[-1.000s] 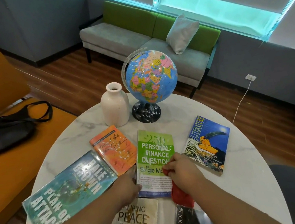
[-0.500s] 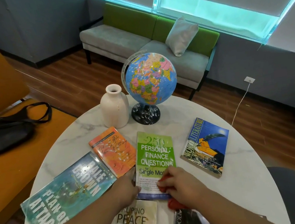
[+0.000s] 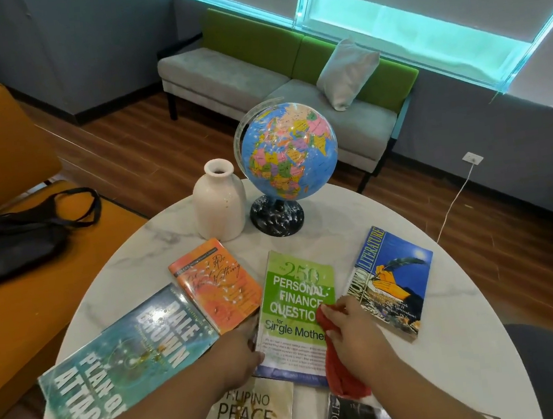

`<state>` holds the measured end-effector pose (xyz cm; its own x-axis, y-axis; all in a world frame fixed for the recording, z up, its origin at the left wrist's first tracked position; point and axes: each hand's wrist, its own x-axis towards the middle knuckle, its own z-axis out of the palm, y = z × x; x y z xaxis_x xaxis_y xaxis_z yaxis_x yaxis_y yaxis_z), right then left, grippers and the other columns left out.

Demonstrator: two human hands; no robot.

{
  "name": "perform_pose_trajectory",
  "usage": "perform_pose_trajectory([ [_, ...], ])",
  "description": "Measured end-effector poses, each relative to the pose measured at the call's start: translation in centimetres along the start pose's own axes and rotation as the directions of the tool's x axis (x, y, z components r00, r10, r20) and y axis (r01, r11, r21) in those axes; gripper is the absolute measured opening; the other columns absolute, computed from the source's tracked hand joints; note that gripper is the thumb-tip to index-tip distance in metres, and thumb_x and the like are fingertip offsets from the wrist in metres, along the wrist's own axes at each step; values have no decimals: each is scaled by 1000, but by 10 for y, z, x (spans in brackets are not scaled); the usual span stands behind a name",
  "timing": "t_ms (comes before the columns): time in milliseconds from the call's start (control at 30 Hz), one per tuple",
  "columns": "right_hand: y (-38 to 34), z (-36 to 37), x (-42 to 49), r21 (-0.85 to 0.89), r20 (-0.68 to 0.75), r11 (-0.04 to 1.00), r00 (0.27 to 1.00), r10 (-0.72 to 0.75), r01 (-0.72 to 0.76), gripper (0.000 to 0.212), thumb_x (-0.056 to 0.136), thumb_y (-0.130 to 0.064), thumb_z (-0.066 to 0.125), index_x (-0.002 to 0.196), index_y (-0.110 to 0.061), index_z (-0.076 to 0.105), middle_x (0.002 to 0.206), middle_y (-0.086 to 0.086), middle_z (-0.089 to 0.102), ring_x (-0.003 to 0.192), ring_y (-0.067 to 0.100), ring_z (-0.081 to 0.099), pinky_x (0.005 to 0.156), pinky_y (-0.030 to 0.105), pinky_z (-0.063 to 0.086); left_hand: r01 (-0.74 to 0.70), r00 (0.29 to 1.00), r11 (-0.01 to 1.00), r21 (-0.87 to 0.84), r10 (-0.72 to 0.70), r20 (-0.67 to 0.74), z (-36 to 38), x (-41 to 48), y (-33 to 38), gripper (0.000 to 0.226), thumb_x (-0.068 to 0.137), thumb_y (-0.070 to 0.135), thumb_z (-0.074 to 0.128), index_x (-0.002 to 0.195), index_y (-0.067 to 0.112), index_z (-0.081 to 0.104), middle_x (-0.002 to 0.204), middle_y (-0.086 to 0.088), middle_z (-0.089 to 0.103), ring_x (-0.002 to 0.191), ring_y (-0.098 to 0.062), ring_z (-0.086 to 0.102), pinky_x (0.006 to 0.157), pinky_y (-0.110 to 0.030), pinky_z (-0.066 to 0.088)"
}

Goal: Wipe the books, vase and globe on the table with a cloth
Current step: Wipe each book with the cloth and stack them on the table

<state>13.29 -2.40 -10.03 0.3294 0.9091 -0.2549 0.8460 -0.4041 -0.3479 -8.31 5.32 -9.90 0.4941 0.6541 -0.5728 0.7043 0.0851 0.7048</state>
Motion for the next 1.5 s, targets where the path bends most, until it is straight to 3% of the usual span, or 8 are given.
perform_pose_trajectory([
  [167, -1, 1, 6, 40, -62, 998, 996, 57, -54, 33, 99, -31, 47, 130, -26, 54, 105, -17, 41, 94, 5, 52, 90, 23, 46, 13, 1000, 1000, -2, -13, -18, 1, 1, 0, 65, 92, 12, 58, 147, 35, 32, 126, 0, 63, 109, -20, 60, 97, -36, 49],
  [333, 6, -9, 7, -80, 9, 996, 999, -31, 32, 37, 99, -29, 48, 135, -32, 54, 119, -6, 43, 104, 13, 52, 98, 25, 42, 4, 1000, 1000, 2, -4, -21, 1, 0, 1, 65, 92, 12, 58, 147, 36, 32, 127, 1, 63, 110, -19, 60, 96, -33, 49],
  [467, -2, -3, 2, -30, -17, 999, 999, -38, 37, 30, 98, -32, 49, 126, -26, 58, 99, -16, 43, 88, 2, 52, 85, 22, 47, -8, 1000, 1000, 4, 8, -29, 1, -3, 4, 65, 93, 11, 57, 147, 36, 30, 128, 0, 61, 110, -19, 59, 94, -28, 48],
  [567, 4, -5, 0, -76, 28, 992, 994, -103, 105, 33, 97, -29, 51, 130, -30, 58, 114, -8, 45, 106, 12, 53, 94, 23, 44, -14, 1000, 1000, 8, 14, -27, 1, -3, 3, 66, 93, 11, 57, 147, 36, 30, 128, 1, 62, 110, -19, 59, 96, -30, 48],
  [700, 2, -2, 1, -125, -50, 988, 994, -94, 87, 27, 99, -35, 47, 120, -24, 59, 95, -18, 45, 81, 0, 51, 66, 13, 43, -11, 999, 1000, 23, 12, -32, 1, -3, 3, 66, 93, 12, 57, 147, 37, 30, 130, 1, 61, 111, -19, 59, 95, -30, 48],
  [833, 5, -2, -4, -129, 35, 976, 985, -171, 174, 29, 97, -35, 53, 125, -29, 60, 111, -9, 47, 104, 11, 53, 92, 25, 46, -11, 1000, 1000, 25, 12, -26, 1, -3, 3, 66, 93, 12, 57, 148, 36, 29, 129, 0, 61, 111, -19, 59, 94, -28, 48],
  [1033, -10, -1, 3, -211, 17, 943, 966, -258, 256, 32, 99, -31, 48, 127, -21, 59, 92, -19, 42, 83, -12, 50, 69, 2, 39, -4, 1000, 1000, -7, 3, -9, 1, -1, 1, 68, 92, 11, 58, 148, 37, 28, 127, 0, 62, 108, -18, 60, 90, -26, 48],
  [1500, -19, -7, 12, -167, 39, 980, 994, -104, 110, 32, 99, -30, 49, 129, -30, 57, 112, -2, 43, 108, 20, 52, 92, 29, 46, 7, 1000, 1000, 5, -7, -22, 2, 2, -2, 66, 91, 14, 58, 147, 38, 30, 126, 1, 63, 108, -19, 61, 95, -34, 49],
])
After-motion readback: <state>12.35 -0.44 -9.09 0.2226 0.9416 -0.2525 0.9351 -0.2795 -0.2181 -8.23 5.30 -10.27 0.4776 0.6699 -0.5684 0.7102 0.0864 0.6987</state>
